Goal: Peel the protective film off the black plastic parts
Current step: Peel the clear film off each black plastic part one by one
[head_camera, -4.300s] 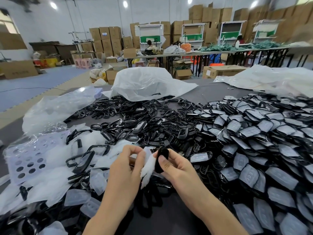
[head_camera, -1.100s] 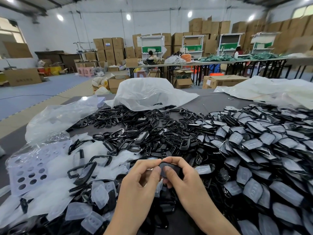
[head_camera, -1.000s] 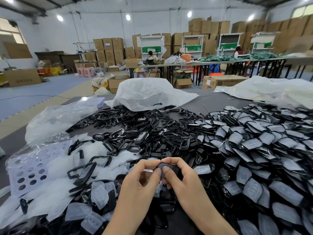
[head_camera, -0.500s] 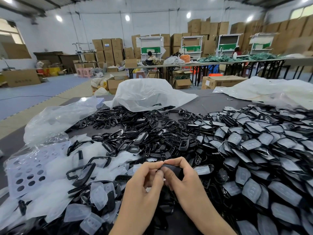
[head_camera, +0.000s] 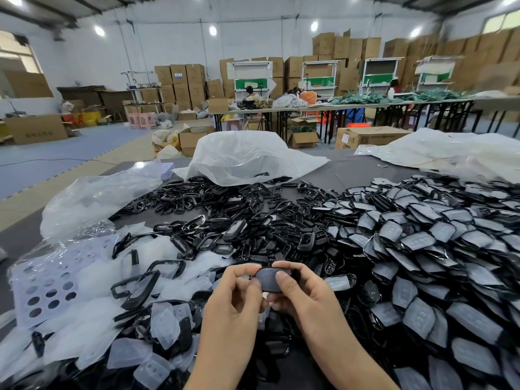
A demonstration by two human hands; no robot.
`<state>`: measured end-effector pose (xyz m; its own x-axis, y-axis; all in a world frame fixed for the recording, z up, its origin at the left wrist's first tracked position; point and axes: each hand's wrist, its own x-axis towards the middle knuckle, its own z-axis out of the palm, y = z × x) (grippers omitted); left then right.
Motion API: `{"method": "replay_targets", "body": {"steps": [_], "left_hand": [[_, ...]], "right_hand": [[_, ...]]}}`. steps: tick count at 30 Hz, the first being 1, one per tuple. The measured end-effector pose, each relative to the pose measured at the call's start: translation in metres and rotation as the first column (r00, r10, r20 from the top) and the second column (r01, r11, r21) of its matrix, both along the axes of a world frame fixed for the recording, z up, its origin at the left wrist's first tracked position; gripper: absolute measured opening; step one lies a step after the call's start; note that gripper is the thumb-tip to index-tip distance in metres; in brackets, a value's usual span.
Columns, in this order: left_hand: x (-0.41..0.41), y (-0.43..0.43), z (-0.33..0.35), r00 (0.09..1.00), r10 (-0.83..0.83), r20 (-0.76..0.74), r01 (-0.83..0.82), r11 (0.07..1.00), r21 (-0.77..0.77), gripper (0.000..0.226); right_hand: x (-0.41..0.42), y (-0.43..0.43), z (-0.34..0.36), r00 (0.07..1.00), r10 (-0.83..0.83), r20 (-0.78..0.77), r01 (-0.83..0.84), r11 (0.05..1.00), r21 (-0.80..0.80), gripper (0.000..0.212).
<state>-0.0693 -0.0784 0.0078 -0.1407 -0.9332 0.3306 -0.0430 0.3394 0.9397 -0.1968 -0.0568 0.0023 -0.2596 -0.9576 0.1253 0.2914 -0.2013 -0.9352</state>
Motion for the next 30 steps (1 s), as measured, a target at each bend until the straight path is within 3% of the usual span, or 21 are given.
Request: {"method": "replay_targets", "body": {"steps": [7, 14, 20, 27, 30], "left_hand": [[0.0, 0.0, 0.0, 0.997, -0.076, -0.012, 0.077, 0.996, 0.049, 0.016], [0.003, 0.002, 0.005, 0.998, -0.063, -0.021, 0.063, 0.998, 0.01, 0.019], [0.002, 0.001, 0.001, 0.996, -0.086, -0.001, 0.086, 0.996, -0.004, 0.02], [0.0, 0.001, -0.005, 0.992, -0.123, 0.022, 0.123, 0.992, -0.009, 0.029], [0.001, 0.002, -0.006, 0.985, -0.125, 0.117, 0.131, 0.99, -0.05, 0.03]], "right_hand": [[-0.002, -0.001, -0.001, 1.0, 0.001, 0.02, -0.001, 1.0, -0.006, 0.014], [-0.002, -0.001, 0.0, 0.99, 0.078, 0.115, -0.079, 0.997, 0.003, 0.032], [-0.005, -0.003, 0.0, 0.986, 0.07, 0.152, -0.081, 0.994, 0.068, 0.008], [-0.009, -0.002, -0.003, 0.992, 0.093, 0.082, -0.1, 0.991, 0.09, 0.006], [-0.012, 0.0, -0.002, 0.993, 0.118, 0.0, -0.117, 0.99, 0.083, 0.008]]}}
